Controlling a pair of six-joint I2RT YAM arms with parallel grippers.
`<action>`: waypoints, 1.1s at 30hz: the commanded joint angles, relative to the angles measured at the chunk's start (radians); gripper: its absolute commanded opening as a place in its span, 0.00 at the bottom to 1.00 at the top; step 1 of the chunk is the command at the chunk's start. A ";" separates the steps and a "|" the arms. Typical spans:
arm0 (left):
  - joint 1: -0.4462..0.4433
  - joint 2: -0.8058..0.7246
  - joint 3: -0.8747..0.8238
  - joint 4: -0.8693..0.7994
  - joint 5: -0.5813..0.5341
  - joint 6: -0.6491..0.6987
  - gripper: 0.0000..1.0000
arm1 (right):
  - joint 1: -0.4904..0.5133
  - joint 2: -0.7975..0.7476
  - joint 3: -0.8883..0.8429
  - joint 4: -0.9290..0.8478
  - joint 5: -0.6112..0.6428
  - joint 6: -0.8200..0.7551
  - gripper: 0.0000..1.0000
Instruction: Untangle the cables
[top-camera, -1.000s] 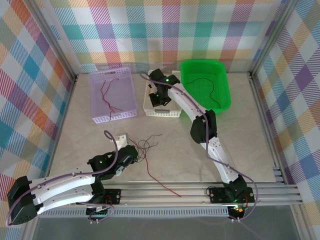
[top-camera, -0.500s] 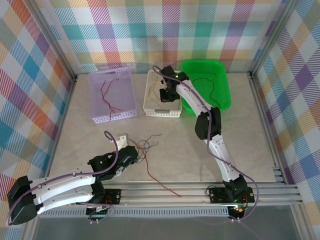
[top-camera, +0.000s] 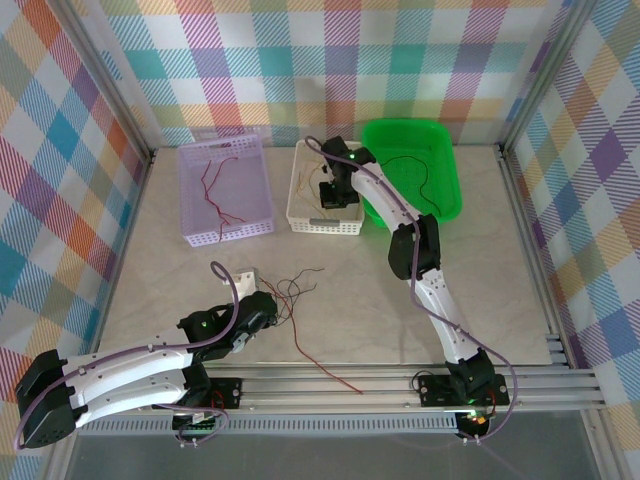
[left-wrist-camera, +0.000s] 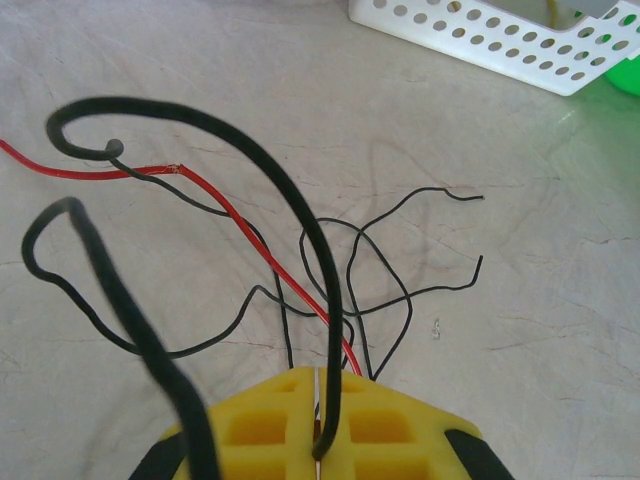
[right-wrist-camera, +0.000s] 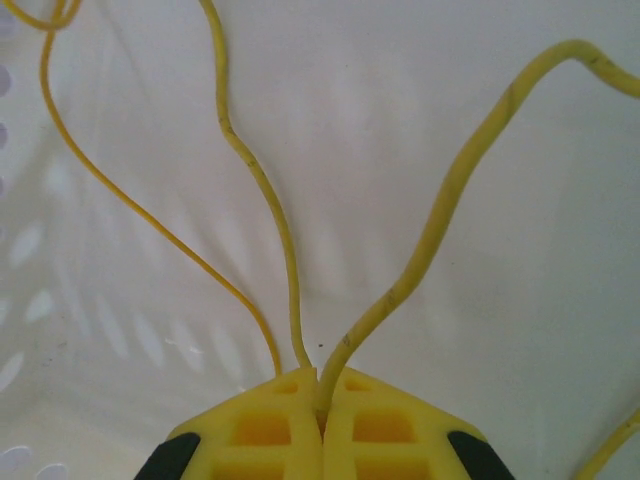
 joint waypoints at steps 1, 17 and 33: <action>0.015 -0.001 -0.003 0.011 -0.005 -0.015 0.00 | -0.008 -0.085 0.002 -0.024 -0.009 0.024 0.03; 0.015 -0.022 0.013 -0.017 -0.003 -0.009 0.00 | -0.011 -0.190 0.001 -0.041 -0.012 0.025 0.36; 0.015 -0.038 0.018 -0.013 0.009 -0.025 0.00 | -0.010 -0.388 -0.015 -0.067 -0.102 0.017 0.69</action>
